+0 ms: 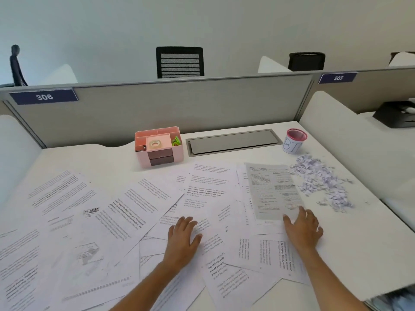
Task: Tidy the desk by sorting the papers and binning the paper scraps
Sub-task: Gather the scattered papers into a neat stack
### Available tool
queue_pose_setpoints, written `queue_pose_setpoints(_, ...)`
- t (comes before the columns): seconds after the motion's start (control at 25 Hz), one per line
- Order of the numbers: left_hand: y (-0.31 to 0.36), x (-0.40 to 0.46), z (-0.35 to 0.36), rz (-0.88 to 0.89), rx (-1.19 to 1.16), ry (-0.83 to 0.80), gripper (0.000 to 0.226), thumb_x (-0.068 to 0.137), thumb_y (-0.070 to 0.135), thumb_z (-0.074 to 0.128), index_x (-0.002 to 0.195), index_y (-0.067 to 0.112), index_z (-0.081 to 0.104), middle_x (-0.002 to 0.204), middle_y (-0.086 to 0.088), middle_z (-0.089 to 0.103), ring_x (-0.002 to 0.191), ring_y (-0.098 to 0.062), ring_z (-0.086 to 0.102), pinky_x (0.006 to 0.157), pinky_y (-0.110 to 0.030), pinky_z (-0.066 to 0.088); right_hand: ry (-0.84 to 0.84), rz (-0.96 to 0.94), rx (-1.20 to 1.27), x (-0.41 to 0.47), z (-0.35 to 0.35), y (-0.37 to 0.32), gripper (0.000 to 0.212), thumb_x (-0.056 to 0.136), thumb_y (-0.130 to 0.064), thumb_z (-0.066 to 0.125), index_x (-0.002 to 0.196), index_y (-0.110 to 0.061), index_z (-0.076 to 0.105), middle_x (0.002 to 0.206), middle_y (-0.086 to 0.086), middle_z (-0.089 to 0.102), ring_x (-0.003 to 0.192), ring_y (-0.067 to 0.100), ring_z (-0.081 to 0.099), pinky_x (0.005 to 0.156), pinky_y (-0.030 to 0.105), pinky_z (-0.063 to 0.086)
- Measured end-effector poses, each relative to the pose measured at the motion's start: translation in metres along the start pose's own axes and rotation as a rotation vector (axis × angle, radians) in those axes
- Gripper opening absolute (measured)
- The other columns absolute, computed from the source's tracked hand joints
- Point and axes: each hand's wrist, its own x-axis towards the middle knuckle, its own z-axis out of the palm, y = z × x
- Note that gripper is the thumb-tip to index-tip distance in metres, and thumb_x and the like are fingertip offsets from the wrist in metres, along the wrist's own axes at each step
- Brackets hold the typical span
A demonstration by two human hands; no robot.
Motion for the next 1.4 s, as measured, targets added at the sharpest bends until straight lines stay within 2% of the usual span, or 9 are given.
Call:
queue_pose_setpoints(0.24,0.021,0.011,0.01,0.008,0.038,-0.091,0.052,0.099,0.054,0.029,0.144,0.027,0.032,0.161,0.006,0.015,0.15,-0.017,0.004,0.122,-0.045,0.006,-0.076,0.116,0.076,0.006,-0.002,0.003,0.087,0.087,-0.058,0.056,0.149,-0.009,0.021,0.155,0.024,0.02,0.143,0.04,0.018,0.116,0.051,0.018)
queue_pose_setpoints(0.48,0.023,0.016,0.016,0.007,0.138,-0.192,0.065,0.098,0.058,0.024,0.152,0.023,0.018,0.164,0.002,-0.001,0.15,-0.021,-0.006,0.12,-0.048,-0.003,-0.092,0.097,0.006,0.005,0.004,0.004,0.095,0.083,-0.059,0.061,0.15,-0.007,0.018,0.156,0.024,0.018,0.143,0.04,0.016,0.117,0.049,0.017)
queue_pose_setpoints(0.64,0.021,0.015,0.021,0.016,0.262,-0.236,0.072,0.096,0.059,0.027,0.154,0.021,0.008,0.163,0.0,-0.01,0.15,-0.023,-0.012,0.118,-0.049,-0.007,-0.09,0.076,-0.035,0.005,0.005,0.005,0.096,0.082,-0.061,0.06,0.15,-0.007,0.019,0.155,0.023,0.021,0.142,0.04,0.019,0.117,0.049,0.02)
queue_pose_setpoints(0.84,0.011,0.022,0.013,0.0,0.258,-0.229,0.073,0.096,0.057,0.032,0.154,0.021,0.008,0.163,0.0,-0.009,0.15,-0.023,-0.012,0.118,-0.049,-0.007,-0.105,0.067,-0.114,0.005,0.005,0.003,0.094,0.084,-0.063,0.056,0.152,-0.011,0.017,0.155,0.025,0.018,0.141,0.042,0.021,0.115,0.051,0.022)
queue_pose_setpoints(0.92,0.006,0.025,0.009,-0.015,0.254,-0.222,0.073,0.096,0.056,0.034,0.154,0.02,0.01,0.163,0.0,-0.008,0.15,-0.023,-0.012,0.118,-0.048,-0.007,-0.028,-0.019,-0.206,0.001,0.006,-0.004,0.088,0.086,-0.062,0.054,0.152,-0.013,0.022,0.156,0.027,0.014,0.14,0.044,0.022,0.113,0.054,0.024)
queue_pose_setpoints(1.0,0.004,0.027,0.005,-0.029,0.234,-0.212,0.071,0.096,0.052,0.037,0.154,0.02,0.011,0.163,0.0,-0.007,0.15,-0.023,-0.012,0.119,-0.048,-0.006,0.02,-0.186,-0.185,-0.006,0.011,-0.016,0.084,0.087,-0.063,0.051,0.151,-0.014,0.027,0.157,0.024,0.015,0.141,0.042,0.023,0.113,0.054,0.026)
queue_pose_setpoints(1.12,0.009,0.03,0.003,-0.012,0.198,-0.204,0.067,0.098,0.047,0.038,0.153,0.02,0.012,0.164,0.0,-0.006,0.15,-0.022,-0.011,0.12,-0.046,-0.005,-0.122,-0.368,-0.164,-0.02,0.025,-0.038,0.096,0.08,-0.078,0.042,0.153,-0.021,0.019,0.161,0.015,0.01,0.147,0.034,0.015,0.116,0.05,0.02)
queue_pose_setpoints(1.24,0.019,0.032,0.004,0.028,0.16,-0.193,0.064,0.099,0.05,0.034,0.153,0.022,0.014,0.164,0.002,-0.003,0.15,-0.02,-0.01,0.12,-0.044,-0.005,-0.258,-0.397,-0.205,-0.028,0.039,-0.051,0.111,0.068,-0.091,0.036,0.154,-0.029,0.005,0.163,0.008,-0.002,0.149,0.029,0.002,0.117,0.051,0.008)
queue_pose_setpoints(1.4,0.034,0.034,0.005,0.055,0.038,-0.173,0.061,0.098,0.046,0.04,0.151,0.023,0.02,0.163,0.003,0.007,0.15,-0.018,-0.002,0.122,-0.042,0.003,-0.291,-0.401,-0.256,-0.03,0.047,-0.052,0.106,0.068,-0.091,0.033,0.154,-0.033,0.009,0.163,0.006,-0.003,0.149,0.028,0.001,0.117,0.053,0.006)
